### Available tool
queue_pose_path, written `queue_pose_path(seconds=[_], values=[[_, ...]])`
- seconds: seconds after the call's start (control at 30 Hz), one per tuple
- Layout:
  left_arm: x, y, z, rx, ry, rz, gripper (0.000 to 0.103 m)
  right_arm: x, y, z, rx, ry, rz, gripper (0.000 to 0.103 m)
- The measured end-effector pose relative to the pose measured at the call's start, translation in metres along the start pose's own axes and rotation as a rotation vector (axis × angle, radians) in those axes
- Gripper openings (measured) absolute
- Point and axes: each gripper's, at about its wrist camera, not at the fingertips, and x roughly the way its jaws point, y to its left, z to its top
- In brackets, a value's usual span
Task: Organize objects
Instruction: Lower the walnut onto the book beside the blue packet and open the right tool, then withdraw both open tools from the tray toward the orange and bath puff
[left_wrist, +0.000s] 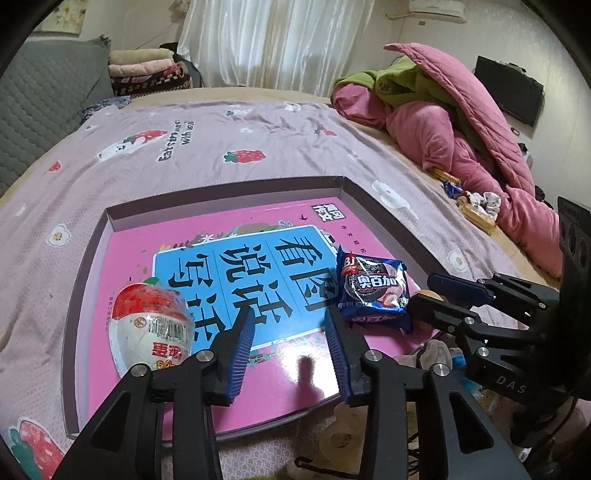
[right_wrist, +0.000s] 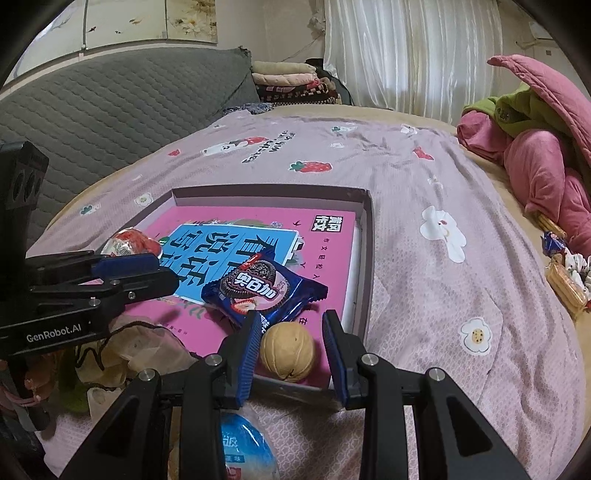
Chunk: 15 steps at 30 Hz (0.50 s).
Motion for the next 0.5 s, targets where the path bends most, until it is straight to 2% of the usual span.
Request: queue_pose_path(seconds=[0.33,0.4,0.5], values=[[-0.005,0.006,0.002,-0.03,-0.001,-0.01,0.052,0.0,-0.001,0.001,0.009,-0.004,0.001,0.036],[-0.007,0.006,0.003,-0.031,-0.002,-0.011,0.053,-0.001,-0.001,0.002,0.01,-0.009,0.002,0.044],[-0.01,0.006,0.003,-0.038,-0.005,-0.011,0.055,-0.003,-0.003,0.003,0.021,-0.013,0.009,0.048]])
